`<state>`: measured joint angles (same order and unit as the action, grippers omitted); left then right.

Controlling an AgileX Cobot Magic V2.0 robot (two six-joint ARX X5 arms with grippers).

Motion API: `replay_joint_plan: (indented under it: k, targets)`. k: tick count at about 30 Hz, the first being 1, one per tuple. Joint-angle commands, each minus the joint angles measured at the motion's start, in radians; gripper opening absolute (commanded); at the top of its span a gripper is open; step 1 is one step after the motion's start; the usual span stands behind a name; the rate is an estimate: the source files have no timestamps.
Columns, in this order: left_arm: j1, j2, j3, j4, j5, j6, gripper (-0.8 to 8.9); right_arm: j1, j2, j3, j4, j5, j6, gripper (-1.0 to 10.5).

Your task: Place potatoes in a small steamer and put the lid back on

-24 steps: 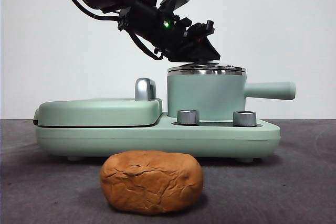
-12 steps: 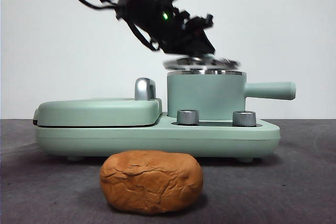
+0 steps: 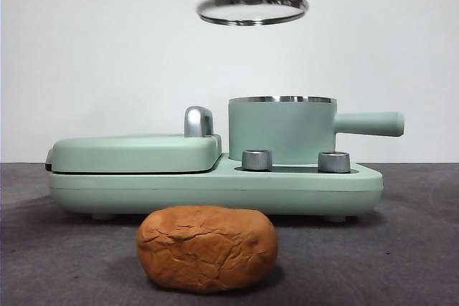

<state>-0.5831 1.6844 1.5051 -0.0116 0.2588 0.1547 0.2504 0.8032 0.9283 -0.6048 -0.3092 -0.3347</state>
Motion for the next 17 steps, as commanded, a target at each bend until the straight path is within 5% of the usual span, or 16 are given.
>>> replay_joint_plan:
  k: [1,10,17]
  targets:
    - [-0.004,-0.08,0.032,-0.143,0.001,0.013,0.07,0.005,0.006,0.02,0.002,0.003,0.013,3.4]
    - [0.036,-0.262,0.021,-0.599,-0.047,0.008,0.1,0.043,0.006,0.02,-0.003,-0.008,0.009,3.4]
    - [0.094,-0.414,-0.111,-0.617,-0.082,-0.03,0.1,0.144,0.054,0.02,-0.002,-0.064,-0.027,3.4]
